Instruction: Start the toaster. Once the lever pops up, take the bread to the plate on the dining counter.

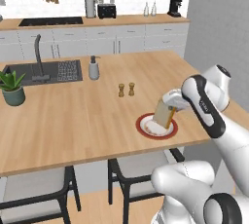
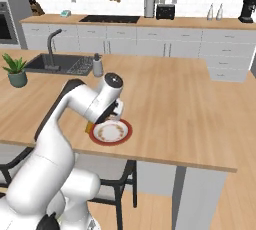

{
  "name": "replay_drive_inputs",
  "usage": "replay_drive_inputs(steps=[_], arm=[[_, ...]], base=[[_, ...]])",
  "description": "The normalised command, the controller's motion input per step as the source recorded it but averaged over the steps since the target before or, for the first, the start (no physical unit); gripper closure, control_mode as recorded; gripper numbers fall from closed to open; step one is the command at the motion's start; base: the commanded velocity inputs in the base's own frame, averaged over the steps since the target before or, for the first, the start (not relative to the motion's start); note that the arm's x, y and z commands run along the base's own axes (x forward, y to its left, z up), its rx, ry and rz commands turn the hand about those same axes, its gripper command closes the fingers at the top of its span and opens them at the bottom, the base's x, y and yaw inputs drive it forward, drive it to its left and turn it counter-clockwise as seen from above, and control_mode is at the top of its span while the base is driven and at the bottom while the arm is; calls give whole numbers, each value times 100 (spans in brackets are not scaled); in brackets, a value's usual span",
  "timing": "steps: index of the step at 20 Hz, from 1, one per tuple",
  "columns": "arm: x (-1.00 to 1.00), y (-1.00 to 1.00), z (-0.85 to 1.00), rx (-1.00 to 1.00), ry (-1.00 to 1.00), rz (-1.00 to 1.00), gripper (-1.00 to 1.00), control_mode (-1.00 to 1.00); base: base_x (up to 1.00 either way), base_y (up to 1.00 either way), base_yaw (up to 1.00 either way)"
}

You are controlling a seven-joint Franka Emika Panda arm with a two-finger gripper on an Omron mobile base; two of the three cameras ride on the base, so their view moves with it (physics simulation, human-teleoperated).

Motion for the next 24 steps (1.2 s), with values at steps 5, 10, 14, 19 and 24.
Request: replay_drive_inputs(steps=[5, 10, 14, 19, 24], arm=[[27, 0, -31, 5, 9, 0, 100, -100], [68, 0, -16, 0, 0, 0, 100, -100], [32, 0, -25, 0, 3, 0, 100, -100], [0, -2, -34, 0, 2, 0, 100, -100], [0, -6, -24, 0, 0, 0, 100, -100]], base=[[0, 0, 0], [0, 0, 0], [0, 0, 0], [0, 0, 0], [0, 0, 0]])
